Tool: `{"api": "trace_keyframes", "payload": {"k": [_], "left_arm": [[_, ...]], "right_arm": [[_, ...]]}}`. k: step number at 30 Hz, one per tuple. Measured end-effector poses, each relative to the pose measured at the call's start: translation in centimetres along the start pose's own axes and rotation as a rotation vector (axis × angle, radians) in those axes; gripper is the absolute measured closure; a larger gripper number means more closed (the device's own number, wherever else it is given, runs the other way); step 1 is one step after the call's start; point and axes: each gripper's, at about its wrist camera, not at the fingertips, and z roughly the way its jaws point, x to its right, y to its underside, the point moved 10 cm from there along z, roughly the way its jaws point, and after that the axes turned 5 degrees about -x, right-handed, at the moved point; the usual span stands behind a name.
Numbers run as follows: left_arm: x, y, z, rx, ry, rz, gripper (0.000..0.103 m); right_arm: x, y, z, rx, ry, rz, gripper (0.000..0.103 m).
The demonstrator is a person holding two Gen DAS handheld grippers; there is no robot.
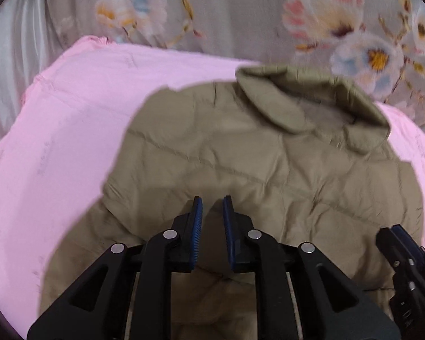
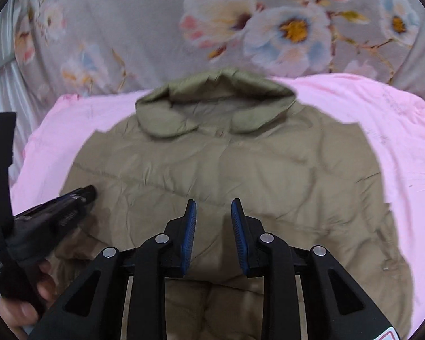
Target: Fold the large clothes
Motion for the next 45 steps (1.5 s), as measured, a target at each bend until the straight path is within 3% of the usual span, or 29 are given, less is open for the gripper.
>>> {"api": "trace_keyframes", "payload": {"k": [3, 7, 24, 33, 36, 40, 45], "left_arm": [[0.4, 0.8, 0.9, 0.048, -0.055, 0.04, 0.089], [0.4, 1.2, 1.3, 0.066, -0.053, 0.032, 0.089], [0.6, 1.5, 1.8, 0.059, -0.112, 0.066, 0.088], [0.6, 1.5, 2.0, 0.043, -0.144, 0.082, 0.088], [0.4, 1.5, 1.6, 0.045, -0.097, 0.061, 0.085], [0.0, 1.0, -0.8, 0.01, 0.027, 0.031, 0.062], [0.3, -4.6, -3.4, 0.031, 0.141, -0.091, 0.046]], "right_arm": [[-0.1, 1.7, 2.5, -0.036, 0.014, -0.015, 0.078], [0.0, 2.0, 2.9, -0.029, 0.012, -0.011, 0.078], [0.1, 2.0, 3.2, -0.024, 0.006, -0.002, 0.078], [0.5, 2.0, 3.3, -0.028, -0.089, 0.068, 0.076], [0.4, 2.0, 3.0, -0.027, -0.129, 0.071, 0.069], [1.4, 1.9, 0.1, -0.026, -0.122, 0.075, 0.064], [4.7, -3.4, -2.3, 0.032, -0.193, 0.199, 0.061]]}}
